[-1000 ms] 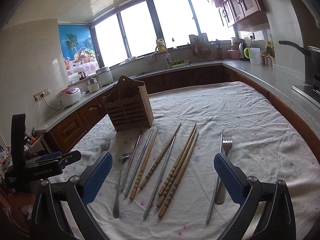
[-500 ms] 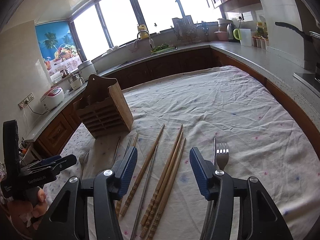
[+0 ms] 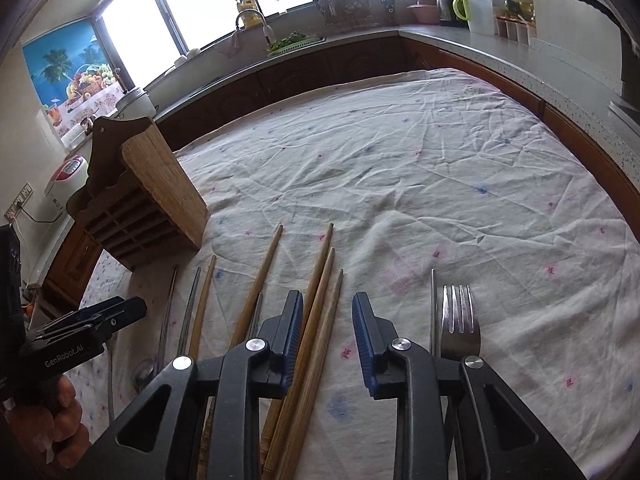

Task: Organize utensils
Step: 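Lower the left tool to a metal chopstick while the right tool approaches a wooden chopstick, then close the left tool on the metal chopstick while the right tool closes on the wooden chopstick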

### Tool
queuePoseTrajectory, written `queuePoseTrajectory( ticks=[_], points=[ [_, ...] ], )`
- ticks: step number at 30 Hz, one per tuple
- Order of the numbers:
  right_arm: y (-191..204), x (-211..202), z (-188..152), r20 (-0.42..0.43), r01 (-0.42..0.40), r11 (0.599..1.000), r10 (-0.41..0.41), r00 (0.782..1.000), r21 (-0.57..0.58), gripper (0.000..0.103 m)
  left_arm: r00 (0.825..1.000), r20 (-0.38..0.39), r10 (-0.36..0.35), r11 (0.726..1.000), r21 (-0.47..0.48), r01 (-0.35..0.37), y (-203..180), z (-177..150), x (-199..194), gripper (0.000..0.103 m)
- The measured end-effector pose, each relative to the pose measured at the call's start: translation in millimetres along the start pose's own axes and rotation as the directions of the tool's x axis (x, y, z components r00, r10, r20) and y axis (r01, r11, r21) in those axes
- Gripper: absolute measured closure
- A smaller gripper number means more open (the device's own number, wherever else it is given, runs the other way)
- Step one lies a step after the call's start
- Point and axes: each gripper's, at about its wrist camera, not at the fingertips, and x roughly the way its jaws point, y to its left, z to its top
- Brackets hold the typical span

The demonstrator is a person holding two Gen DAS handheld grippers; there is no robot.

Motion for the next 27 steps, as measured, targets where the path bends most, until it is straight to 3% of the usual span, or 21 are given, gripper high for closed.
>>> queuePoseTrajectory(
  ticks=[6, 10, 15, 16, 19, 27],
  points=[
    [1.3, 22.0, 0.1, -0.059, 0.029, 0.999, -0.03, 0.998, -0.022, 0.083, 0.999, -0.054, 0.002, 1.0, 0.015, -0.001, -1.8, 8.7, 22.9, 0.07],
    [1.0, 27.3, 1.5, -0.064, 0.027, 0.999, -0.028, 0.998, -0.028, 0.084, 0.998, -0.047, 0.036, 0.998, 0.046, -0.034, -5.5, 11.5, 27.1, 0.076],
    [2.9, 29.9, 2.6, -0.057, 0.029, 0.999, -0.031, 0.998, -0.033, 0.084, 0.998, -0.034, 0.059, 0.994, 0.092, -0.056, -16.7, 9.4, 27.8, 0.095],
    [3.8, 30.0, 2.4, -0.055, 0.031, 0.999, -0.033, 0.998, -0.037, 0.085, 0.998, -0.03, 0.061, 0.993, 0.099, -0.057, -18.4, 8.7, 27.1, 0.095],
    [6.7, 29.7, 2.3, -0.06, 0.023, 0.999, -0.026, 0.998, -0.043, 0.099, 0.998, -0.026, 0.055, 0.994, 0.099, -0.052, -20.4, 7.1, 23.1, 0.096],
    [4.3, 17.0, -0.2, -0.037, -0.015, 1.0, 0.014, 0.999, -0.02, 0.099, 1.0, 0.007, -0.013, 0.998, 0.059, 0.012, -12.9, 6.3, -1.3, 0.097]
  ],
)
